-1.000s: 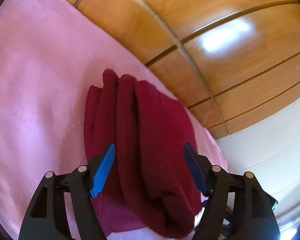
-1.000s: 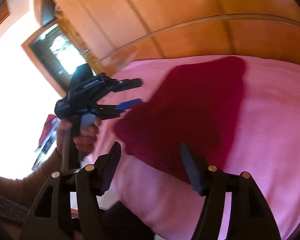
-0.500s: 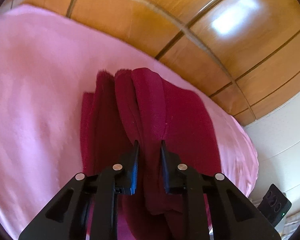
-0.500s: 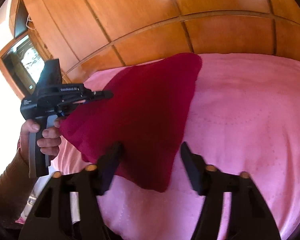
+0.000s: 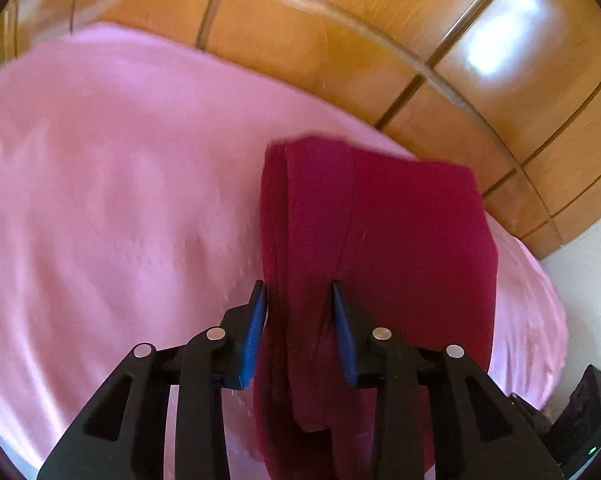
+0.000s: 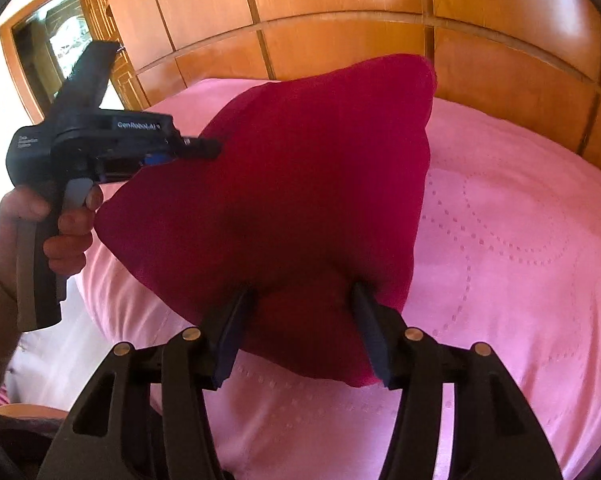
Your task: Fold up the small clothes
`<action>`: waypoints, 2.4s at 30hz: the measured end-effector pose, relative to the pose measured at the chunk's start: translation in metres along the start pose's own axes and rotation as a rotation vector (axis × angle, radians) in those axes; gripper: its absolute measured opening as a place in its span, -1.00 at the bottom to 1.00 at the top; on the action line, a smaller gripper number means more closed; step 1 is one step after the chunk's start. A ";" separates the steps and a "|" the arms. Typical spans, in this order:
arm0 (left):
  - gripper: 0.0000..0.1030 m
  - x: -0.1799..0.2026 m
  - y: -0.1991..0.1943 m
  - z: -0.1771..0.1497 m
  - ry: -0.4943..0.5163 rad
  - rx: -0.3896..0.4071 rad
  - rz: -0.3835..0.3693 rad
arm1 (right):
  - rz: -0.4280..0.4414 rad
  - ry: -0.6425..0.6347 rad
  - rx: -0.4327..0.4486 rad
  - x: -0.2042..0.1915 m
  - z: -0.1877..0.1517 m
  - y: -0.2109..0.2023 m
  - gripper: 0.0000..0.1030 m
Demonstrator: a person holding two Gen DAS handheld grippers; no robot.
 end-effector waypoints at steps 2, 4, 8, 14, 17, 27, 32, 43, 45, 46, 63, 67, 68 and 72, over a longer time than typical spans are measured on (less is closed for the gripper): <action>-0.40 0.007 -0.021 0.001 0.027 0.069 0.033 | 0.079 -0.004 -0.015 0.001 0.001 -0.015 0.25; -0.40 0.017 -0.039 -0.002 0.052 0.134 0.031 | 0.148 0.021 0.027 0.008 0.010 -0.036 0.28; -0.40 0.034 -0.038 -0.014 0.129 0.153 0.076 | 0.255 0.137 0.130 0.032 0.050 -0.063 0.31; -0.40 0.026 0.001 -0.026 0.148 0.089 0.176 | 0.286 0.220 0.127 0.049 0.118 -0.032 0.29; -0.39 0.015 0.011 -0.029 0.148 0.072 0.190 | 0.211 0.227 0.072 0.061 0.139 0.005 0.28; -0.06 0.007 0.010 -0.032 0.109 0.118 0.157 | 0.159 0.316 -0.004 0.096 0.136 0.057 0.62; 0.12 0.002 -0.001 -0.038 0.099 0.128 0.159 | 0.150 0.333 0.076 0.107 0.129 0.033 0.91; 0.24 0.001 0.000 -0.049 0.098 0.120 0.109 | 0.458 0.435 0.049 0.107 0.081 0.025 0.95; 0.24 0.001 0.000 -0.051 0.101 0.118 0.101 | 0.486 0.419 0.045 0.103 0.081 0.022 0.95; 0.24 0.001 0.000 -0.051 0.100 0.117 0.093 | 0.493 0.405 0.038 0.099 0.082 0.022 0.95; -0.05 -0.008 0.018 -0.058 0.034 0.028 -0.226 | 0.473 0.302 -0.043 0.069 0.098 0.045 0.18; -0.28 0.000 0.019 -0.063 0.030 0.000 -0.392 | 0.455 0.291 -0.019 0.062 0.097 0.029 -0.06; -0.33 0.002 0.017 -0.063 0.029 0.003 -0.410 | 0.452 0.284 -0.006 0.060 0.096 0.024 -0.09; -0.40 0.029 0.008 -0.064 0.086 0.002 -0.449 | 0.454 0.276 0.056 0.061 0.089 -0.004 -0.13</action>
Point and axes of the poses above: each gripper's, at about its wrist camera, not at the fingertips, and y roughly the way its jaws point, x to its right, z to its top, the point moved 9 cm from there along y, roughly the way its jaws point, and after that the axes turned 13 degrees about -x, right-handed, at the moved point
